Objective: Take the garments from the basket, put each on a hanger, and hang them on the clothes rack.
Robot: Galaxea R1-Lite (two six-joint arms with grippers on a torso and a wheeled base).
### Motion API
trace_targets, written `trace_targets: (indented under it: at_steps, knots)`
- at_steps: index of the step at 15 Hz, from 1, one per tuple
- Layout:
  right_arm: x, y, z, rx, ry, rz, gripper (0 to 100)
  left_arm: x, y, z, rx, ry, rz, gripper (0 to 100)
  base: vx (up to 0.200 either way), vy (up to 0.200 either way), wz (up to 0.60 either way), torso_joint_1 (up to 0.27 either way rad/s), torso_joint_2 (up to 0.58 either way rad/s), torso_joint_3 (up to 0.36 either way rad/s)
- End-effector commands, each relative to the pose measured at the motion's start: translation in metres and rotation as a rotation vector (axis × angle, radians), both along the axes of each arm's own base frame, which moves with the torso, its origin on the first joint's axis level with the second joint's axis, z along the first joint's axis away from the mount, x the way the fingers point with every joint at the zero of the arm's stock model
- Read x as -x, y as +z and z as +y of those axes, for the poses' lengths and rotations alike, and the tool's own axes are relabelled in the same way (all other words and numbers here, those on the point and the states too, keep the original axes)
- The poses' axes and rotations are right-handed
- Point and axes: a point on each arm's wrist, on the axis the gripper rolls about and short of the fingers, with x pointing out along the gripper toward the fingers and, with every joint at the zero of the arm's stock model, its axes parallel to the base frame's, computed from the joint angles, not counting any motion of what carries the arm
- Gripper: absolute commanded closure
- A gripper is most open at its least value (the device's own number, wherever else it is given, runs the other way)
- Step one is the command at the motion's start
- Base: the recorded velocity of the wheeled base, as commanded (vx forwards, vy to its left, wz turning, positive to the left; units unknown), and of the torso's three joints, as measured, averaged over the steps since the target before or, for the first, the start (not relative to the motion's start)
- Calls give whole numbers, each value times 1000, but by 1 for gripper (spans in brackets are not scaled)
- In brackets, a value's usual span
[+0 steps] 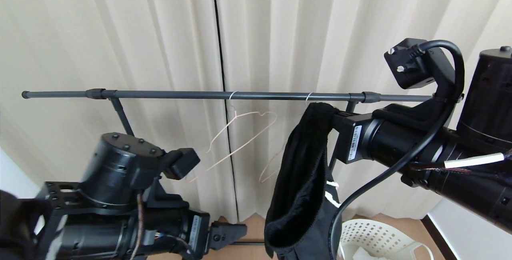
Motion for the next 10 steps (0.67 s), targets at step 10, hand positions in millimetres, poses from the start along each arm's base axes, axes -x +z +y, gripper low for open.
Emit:
trace_targets:
  at_steps: [10]
  knots:
    - [12, 6, 1, -20, 35, -16, 100, -38, -58, -69, -79, 6, 96, 0, 0, 0, 0, 0, 0, 0]
